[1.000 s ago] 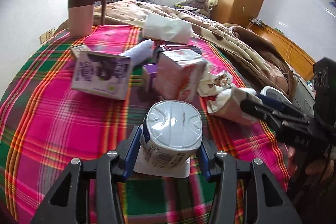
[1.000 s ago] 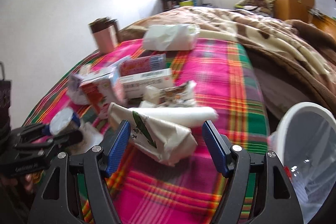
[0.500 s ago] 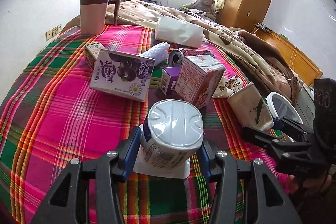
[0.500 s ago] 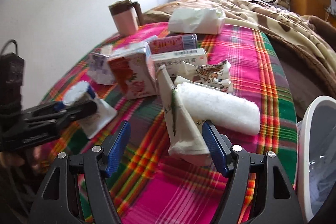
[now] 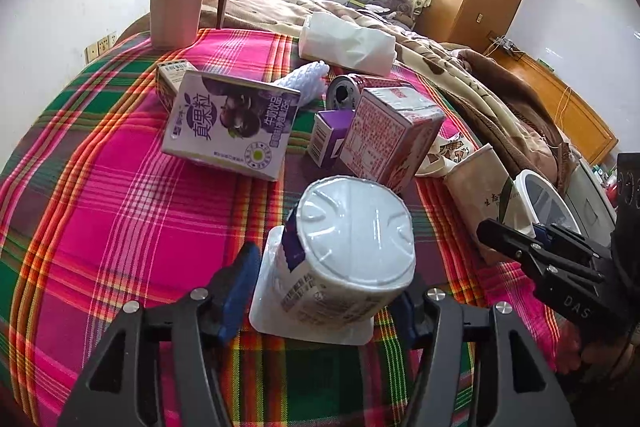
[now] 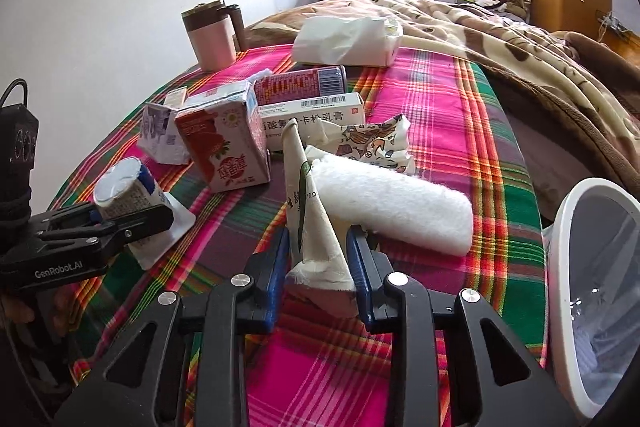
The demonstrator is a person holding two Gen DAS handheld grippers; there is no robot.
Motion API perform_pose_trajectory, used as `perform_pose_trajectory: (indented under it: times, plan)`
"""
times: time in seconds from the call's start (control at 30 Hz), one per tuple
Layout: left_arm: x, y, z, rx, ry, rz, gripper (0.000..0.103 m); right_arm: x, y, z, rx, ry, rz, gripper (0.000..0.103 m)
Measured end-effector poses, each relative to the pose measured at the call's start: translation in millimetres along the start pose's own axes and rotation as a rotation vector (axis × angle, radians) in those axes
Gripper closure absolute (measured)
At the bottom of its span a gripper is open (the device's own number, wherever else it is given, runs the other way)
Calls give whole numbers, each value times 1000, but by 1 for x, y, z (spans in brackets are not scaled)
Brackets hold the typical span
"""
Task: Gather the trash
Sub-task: 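Grasp the beige paper bag with the right gripper while the left holds the cup, then carry the cup and paper bag over the wastebasket and release both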
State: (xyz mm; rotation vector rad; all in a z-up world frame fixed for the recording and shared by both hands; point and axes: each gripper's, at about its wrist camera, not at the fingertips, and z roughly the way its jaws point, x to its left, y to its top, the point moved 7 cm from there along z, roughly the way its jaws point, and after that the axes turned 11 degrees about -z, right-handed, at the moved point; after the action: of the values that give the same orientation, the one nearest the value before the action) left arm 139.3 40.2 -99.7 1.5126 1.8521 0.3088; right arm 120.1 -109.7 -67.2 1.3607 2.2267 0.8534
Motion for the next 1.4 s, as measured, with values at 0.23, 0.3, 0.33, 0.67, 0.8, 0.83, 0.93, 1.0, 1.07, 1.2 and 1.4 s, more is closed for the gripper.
perform_pose_trajectory:
  times: [0.23, 0.3, 0.33, 0.67, 0.8, 0.83, 0.93, 1.0, 1.07, 1.2, 1.4]
  plan:
    - [-9, 1, -10, -29, -20, 35, 51, 15, 3, -10, -43, 107, 21, 85]
    - [-11, 0, -11, -28, -25, 35, 51, 19, 2, -11, -48, 130, 30, 86]
    - [-10, -1, -10, -25, -26, 34, 51, 20, 1, -11, -48, 135, 32, 86]
    - [-16, -1, -27, -55, -39, 45, 52, 30, 3, -22, -99, 207, 71, 88]
    - [-24, 1, -36, -74, -46, 62, 52, 30, 10, -34, -135, 198, 69, 88]
    - [-26, 2, -40, -80, -50, 66, 52, 30, 11, -37, -144, 203, 69, 88]
    - [-31, 3, -49, -103, -55, 74, 51, 30, 16, -46, -181, 216, 73, 88]
    - [-33, 5, -55, -117, -51, 81, 51, 33, 20, -53, -207, 232, 75, 88]
    - [-33, 8, -59, -125, -50, 82, 52, 34, 22, -57, -226, 243, 74, 88]
    - [-36, 10, -65, -137, -56, 83, 52, 35, 29, -66, -261, 252, 79, 88]
    - [-51, 11, -71, -147, -79, 108, 51, 24, 32, -81, -291, 188, 69, 88]
